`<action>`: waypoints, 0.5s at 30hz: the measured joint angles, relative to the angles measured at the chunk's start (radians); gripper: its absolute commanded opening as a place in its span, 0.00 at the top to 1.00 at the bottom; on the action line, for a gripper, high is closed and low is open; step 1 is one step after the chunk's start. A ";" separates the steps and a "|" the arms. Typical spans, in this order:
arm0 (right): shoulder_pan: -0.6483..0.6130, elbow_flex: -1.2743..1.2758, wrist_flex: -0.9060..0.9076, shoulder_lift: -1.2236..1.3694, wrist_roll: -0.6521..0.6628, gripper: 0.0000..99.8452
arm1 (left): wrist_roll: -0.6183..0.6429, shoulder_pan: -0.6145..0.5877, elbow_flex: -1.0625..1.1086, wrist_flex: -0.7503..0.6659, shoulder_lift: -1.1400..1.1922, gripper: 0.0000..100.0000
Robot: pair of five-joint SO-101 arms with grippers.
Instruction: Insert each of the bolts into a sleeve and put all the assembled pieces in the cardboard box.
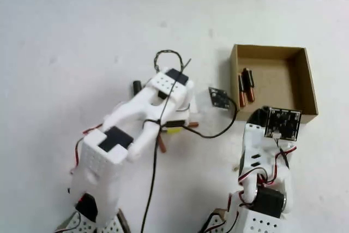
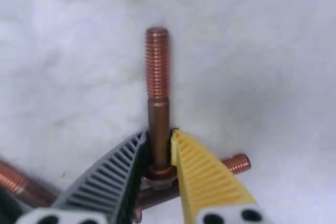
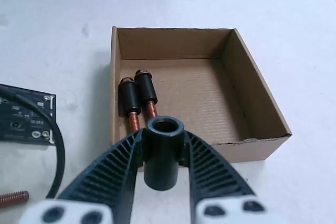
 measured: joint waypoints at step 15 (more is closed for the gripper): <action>0.000 0.000 0.000 0.000 0.000 0.98 | -0.097 0.000 -0.014 0.038 0.006 0.98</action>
